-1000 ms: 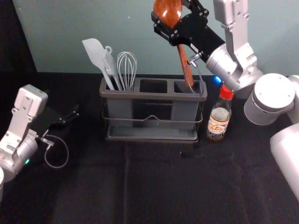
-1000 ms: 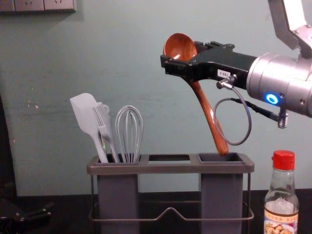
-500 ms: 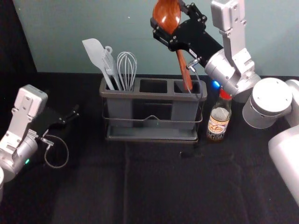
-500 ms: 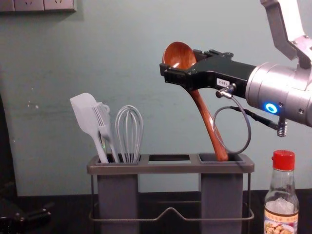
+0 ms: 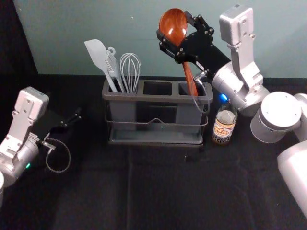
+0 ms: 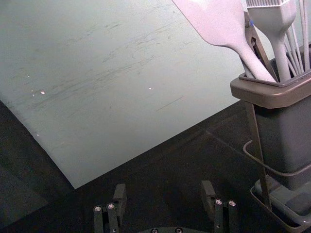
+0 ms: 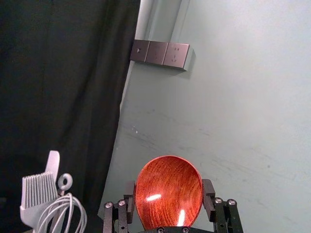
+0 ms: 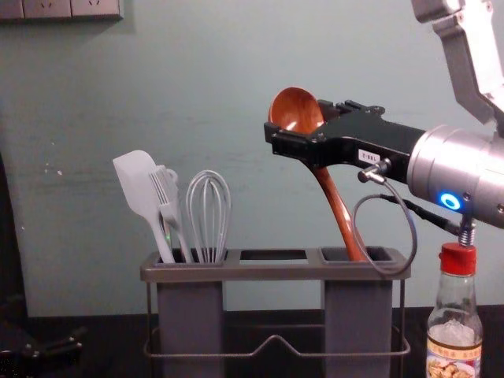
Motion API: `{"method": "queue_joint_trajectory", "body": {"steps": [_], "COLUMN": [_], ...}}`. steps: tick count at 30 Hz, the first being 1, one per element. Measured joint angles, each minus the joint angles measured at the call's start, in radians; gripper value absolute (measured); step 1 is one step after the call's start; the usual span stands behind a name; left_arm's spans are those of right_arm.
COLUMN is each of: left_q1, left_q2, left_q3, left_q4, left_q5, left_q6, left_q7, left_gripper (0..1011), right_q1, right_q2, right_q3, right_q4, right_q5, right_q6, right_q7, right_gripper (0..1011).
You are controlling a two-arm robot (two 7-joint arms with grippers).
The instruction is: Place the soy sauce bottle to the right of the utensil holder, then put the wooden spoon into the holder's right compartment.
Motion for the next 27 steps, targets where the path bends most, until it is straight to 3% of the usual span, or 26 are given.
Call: {"method": "queue_joint_trajectory", "body": {"steps": [27], "left_q1": [0.000], "left_q2": [0.000], "left_q3": [0.000], "left_q4": [0.000], "left_q5": [0.000], "left_q6": [0.000], "left_q7": [0.000], "left_gripper": [1005], "right_q1": [-0.117], "right_q2": [0.048], "right_q3": [0.030], "right_q4": [-0.094], "right_q5": [0.036], "right_q6": [0.007], "right_q7": [0.011], "right_gripper": [840]}}
